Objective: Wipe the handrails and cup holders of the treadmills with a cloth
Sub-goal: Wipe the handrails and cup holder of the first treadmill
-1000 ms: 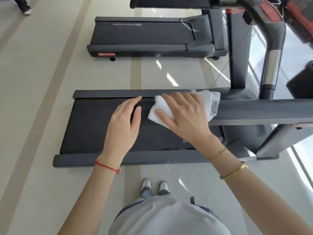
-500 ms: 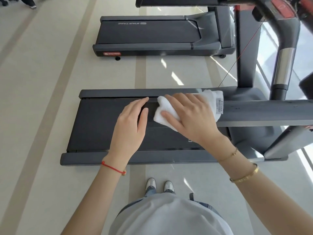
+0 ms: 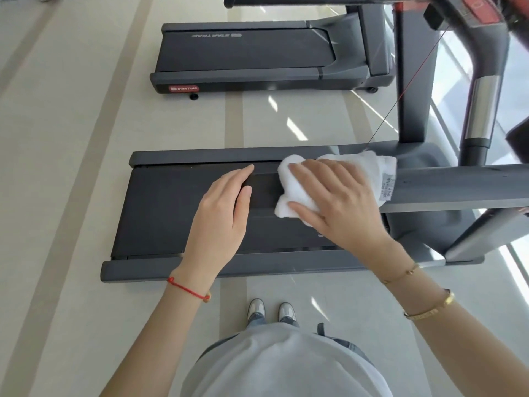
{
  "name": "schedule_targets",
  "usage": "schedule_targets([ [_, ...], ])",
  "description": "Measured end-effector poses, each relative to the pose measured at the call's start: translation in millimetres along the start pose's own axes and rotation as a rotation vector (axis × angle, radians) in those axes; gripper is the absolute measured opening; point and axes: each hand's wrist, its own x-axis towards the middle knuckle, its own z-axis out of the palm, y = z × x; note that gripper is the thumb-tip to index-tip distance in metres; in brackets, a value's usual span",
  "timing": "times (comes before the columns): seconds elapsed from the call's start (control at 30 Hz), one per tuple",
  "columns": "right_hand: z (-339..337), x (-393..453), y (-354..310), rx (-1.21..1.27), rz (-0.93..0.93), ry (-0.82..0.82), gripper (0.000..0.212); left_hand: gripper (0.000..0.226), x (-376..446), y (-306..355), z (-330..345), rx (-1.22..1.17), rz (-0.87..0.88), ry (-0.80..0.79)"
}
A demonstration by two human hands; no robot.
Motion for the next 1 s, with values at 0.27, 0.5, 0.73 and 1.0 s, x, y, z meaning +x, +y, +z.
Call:
schedule_targets([
  [0.27,11,27,-27,0.009,0.204,0.071,0.041,0.04,-1,1,2,-0.034,0.0,0.007],
  [0.5,-1,-9,12,-0.082,0.119,0.075,0.038,0.041,-1,1,0,-0.029,-0.003,0.001],
  [0.73,12,28,-24,-0.007,0.225,0.107,0.042,0.039,-1,3,-2,-0.045,-0.005,-0.007],
  [1.0,-3,1,25,-0.089,0.254,0.127,0.041,0.039,1,5,-6,-0.011,-0.008,-0.028],
])
